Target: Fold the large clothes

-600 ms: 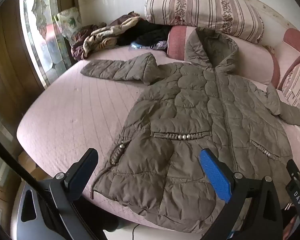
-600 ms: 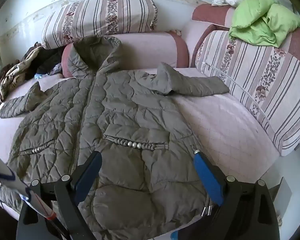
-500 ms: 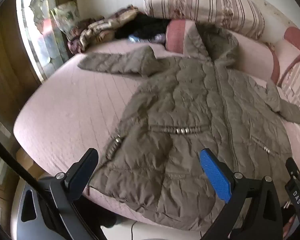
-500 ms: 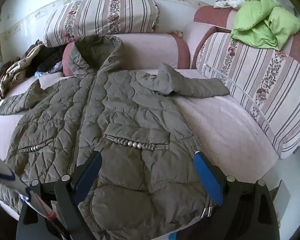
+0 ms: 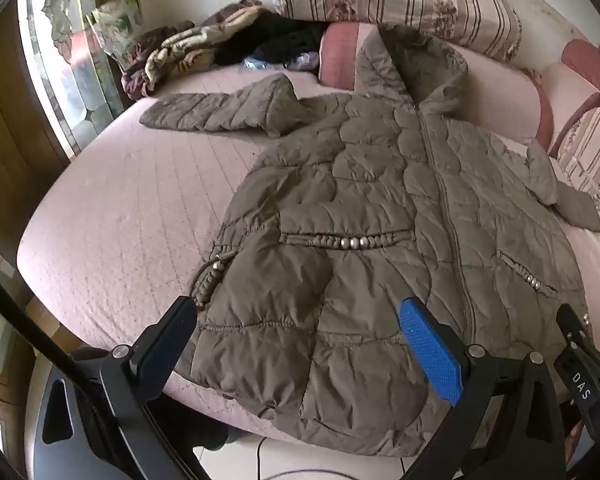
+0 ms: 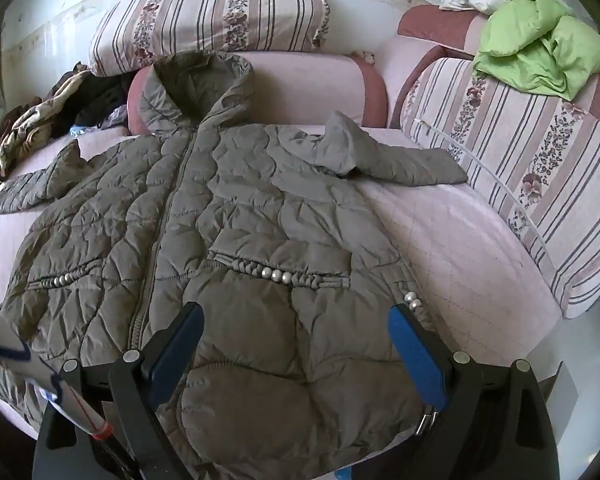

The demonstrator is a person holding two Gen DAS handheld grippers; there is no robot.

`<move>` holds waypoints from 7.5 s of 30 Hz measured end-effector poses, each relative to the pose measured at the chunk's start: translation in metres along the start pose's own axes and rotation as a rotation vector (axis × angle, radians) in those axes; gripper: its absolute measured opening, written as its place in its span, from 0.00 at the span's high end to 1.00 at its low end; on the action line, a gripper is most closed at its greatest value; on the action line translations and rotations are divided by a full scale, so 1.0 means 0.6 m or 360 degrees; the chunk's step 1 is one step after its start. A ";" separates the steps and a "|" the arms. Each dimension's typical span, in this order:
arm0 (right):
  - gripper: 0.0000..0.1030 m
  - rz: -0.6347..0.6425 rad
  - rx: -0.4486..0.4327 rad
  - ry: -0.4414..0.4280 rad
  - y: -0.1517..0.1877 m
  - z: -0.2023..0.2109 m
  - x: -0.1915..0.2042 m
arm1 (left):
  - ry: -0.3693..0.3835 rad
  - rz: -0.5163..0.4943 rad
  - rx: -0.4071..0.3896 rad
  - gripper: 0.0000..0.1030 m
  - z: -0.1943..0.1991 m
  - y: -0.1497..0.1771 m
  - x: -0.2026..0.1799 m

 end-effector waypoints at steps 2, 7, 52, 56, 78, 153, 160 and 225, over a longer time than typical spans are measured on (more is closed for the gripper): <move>0.07 0.0001 0.0002 0.0002 0.001 -0.001 -0.001 | -0.0009 0.0021 -0.0048 0.02 0.003 0.001 0.002; 0.07 0.0002 0.0008 -0.0003 0.005 -0.005 0.002 | -0.0003 0.0015 0.0005 0.02 -0.011 0.003 -0.002; 0.07 0.0248 -0.0169 0.0004 0.042 0.099 0.092 | -0.0078 0.0027 -0.0236 0.03 0.080 0.029 0.066; 0.07 0.0252 -0.0202 -0.0018 0.048 0.117 0.088 | -0.0090 -0.0001 -0.0271 0.03 0.098 0.037 0.061; 0.08 0.0214 -0.0117 -0.0101 0.019 0.045 0.079 | -0.0236 0.0004 -0.0090 0.03 0.008 -0.021 0.101; 0.05 0.0278 0.0123 -0.0182 -0.058 -0.209 0.171 | 0.0260 0.1017 0.0365 0.89 -0.473 -0.582 0.418; 0.05 0.0260 0.0111 -0.0217 -0.058 -0.210 0.167 | 0.0534 0.0660 0.0227 0.93 -0.316 -0.604 0.255; 0.59 -0.0860 0.0334 -0.0338 -0.273 -0.381 -0.327 | -0.0010 -0.0161 0.0046 0.31 -0.062 -0.013 -0.059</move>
Point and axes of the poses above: each gripper's, at about its wrist camera, not at the fingertips, and z roughly against the way its jaws point, x to its left, y to its underside, the point moved 3 cm from there along -z, roughly the way its jaws point, and after that the axes turned 8 degrees about x, right-handed, at the moved point
